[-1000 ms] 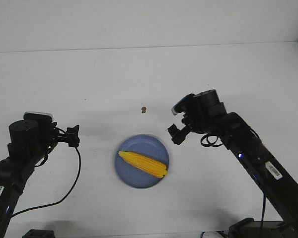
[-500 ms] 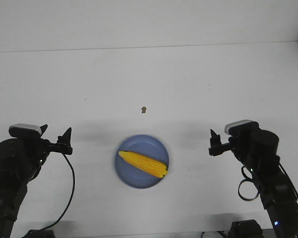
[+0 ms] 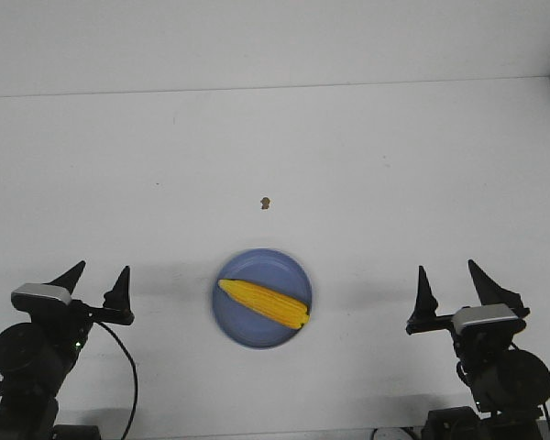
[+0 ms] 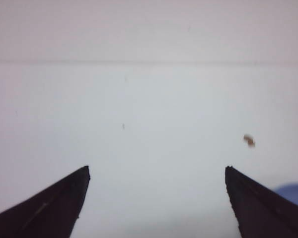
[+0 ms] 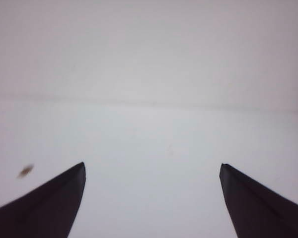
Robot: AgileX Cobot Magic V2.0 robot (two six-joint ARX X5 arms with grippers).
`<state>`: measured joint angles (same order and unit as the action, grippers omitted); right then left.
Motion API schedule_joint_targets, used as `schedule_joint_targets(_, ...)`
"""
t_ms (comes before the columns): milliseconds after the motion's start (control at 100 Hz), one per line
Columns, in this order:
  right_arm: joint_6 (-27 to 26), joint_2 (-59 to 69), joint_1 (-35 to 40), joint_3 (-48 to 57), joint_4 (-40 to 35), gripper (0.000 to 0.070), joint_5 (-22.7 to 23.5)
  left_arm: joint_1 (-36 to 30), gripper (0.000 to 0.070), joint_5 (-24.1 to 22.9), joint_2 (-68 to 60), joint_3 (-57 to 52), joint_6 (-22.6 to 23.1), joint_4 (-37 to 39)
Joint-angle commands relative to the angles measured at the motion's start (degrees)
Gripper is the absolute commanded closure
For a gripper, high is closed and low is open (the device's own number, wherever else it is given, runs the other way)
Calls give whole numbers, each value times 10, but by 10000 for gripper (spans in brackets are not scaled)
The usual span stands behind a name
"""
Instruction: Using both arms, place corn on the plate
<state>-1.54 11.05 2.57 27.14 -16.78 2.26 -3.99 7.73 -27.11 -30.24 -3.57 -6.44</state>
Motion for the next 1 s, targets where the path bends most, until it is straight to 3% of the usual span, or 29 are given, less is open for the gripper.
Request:
schedule_joint_targets(0,-8,-7,0,2,5,134,-16,1,156,-17,0,-5,-2,7)
schedule_joint_targets(300,-2,-9,0,2,-2,140,-35,1,157,-28,3,-5,-2,6)
schedule_joint_targets(350,-1,-9,0,2,-2,197,-38,1,162,-28,3,-5,-2,6)
schedule_joint_targets(390,-1,-9,0,2,-2,283,-38,1,180,-28,3,-5,-2,6)
schedule_joint_targets(450,-1,-9,0,2,-4,436,-38,1,303,-28,3,-5,-2,5)
schedule_joint_targets(520,-2,-9,0,2,-5,590,-38,1,541,-28,3,-5,-2,3)
schedule_joint_targets(570,-2,-9,0,2,-4,646,-38,1,700,-28,3,-5,-2,3)
schedule_joint_targets(630,-2,-9,0,2,-4,685,-38,1,691,-28,3,-5,-2,4)
schedule_joint_targets(990,-2,-9,0,2,-3,685,-38,1,688,-28,3,-5,-2,4)
